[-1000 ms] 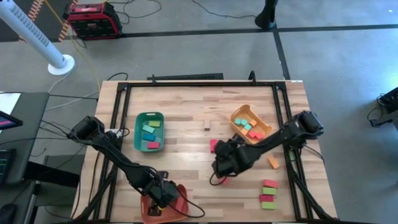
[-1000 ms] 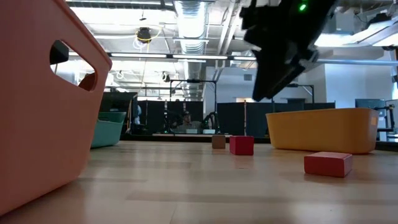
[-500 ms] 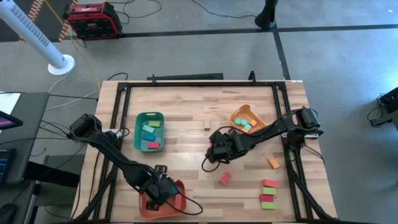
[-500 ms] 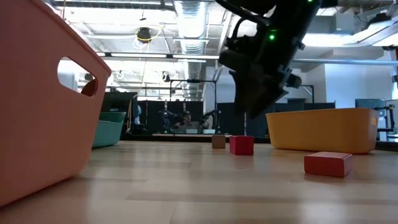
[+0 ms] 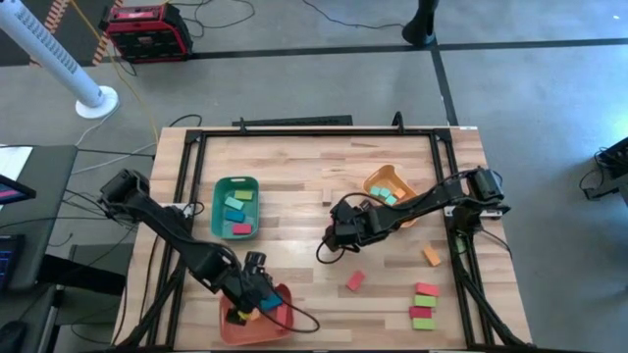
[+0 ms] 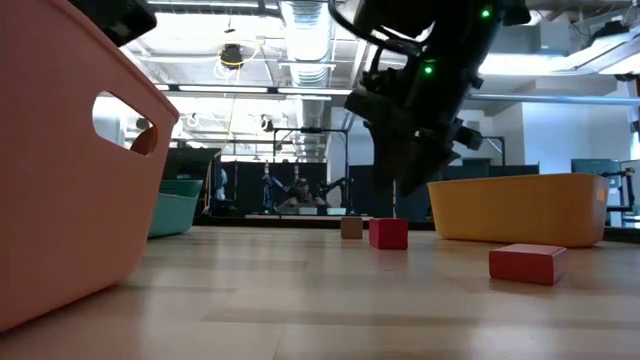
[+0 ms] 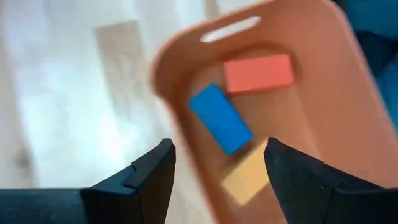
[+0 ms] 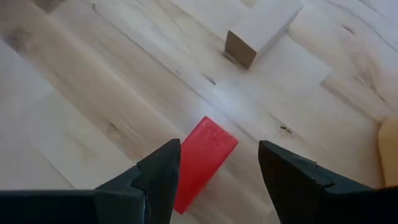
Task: Sort blocks by size
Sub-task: Put the thick red rectangular block into the orange bin
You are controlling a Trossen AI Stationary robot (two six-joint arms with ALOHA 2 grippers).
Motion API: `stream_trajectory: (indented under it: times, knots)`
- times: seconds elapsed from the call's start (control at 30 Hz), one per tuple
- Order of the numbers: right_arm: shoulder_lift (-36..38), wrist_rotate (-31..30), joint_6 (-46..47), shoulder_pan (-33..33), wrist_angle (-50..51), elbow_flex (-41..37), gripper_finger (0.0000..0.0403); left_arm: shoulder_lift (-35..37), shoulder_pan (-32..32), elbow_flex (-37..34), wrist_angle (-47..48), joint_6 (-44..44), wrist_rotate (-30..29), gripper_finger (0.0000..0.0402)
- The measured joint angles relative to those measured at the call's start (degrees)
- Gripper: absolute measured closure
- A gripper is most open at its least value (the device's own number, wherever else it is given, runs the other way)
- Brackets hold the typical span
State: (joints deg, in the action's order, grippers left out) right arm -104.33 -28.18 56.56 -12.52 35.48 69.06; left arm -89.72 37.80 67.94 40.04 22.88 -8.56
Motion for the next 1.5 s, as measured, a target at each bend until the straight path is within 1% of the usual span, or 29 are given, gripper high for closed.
stream_trajectory:
  times: [0.23,0.4,0.57,0.67,0.83,0.93,1.1,1.17,1.37,1.5]
  knots:
    - [-0.42,0.02,2.36,-0.01,-1.40,0.03,0.0158,2.75,-2.51,0.00,4.34,-5.74,-3.03,0.0166]
    - [-5.22,0.92,1.45,0.23,-5.97,0.12,0.0157,2.81,-3.28,0.00,6.17,-8.52,-4.37,0.0166]
    - [-7.95,1.55,2.13,0.72,-6.01,1.79,0.0157,2.76,-3.25,0.00,6.93,-9.85,-4.84,0.0166]
    - [-8.23,1.82,1.97,0.71,-3.26,3.87,0.0157,2.78,-3.25,0.00,7.28,-10.59,-4.97,0.0166]
    - [-8.70,4.02,0.56,0.59,5.99,8.22,0.0157,2.76,-3.62,0.00,7.28,-11.70,-5.04,0.0166]
    - [-8.58,3.80,-1.28,-0.01,8.12,10.71,0.0158,2.76,-3.98,0.00,7.25,-11.78,-5.58,0.0166]
    - [-8.55,1.39,-4.29,-0.68,9.29,14.16,0.0158,2.76,-4.80,0.00,7.26,-12.17,-5.72,0.0166]
    - [-8.53,0.42,-4.54,-0.84,10.66,14.97,0.0158,2.76,-5.10,0.00,7.27,-12.18,-5.74,0.0166]
    - [-8.52,0.38,-4.09,-2.00,19.12,15.21,0.0158,2.76,-5.20,0.00,7.96,-12.16,-5.83,0.0166]
    - [-8.52,0.06,-6.45,-3.46,19.78,15.21,0.0158,2.76,-5.19,0.00,8.15,-12.20,-5.83,0.0166]
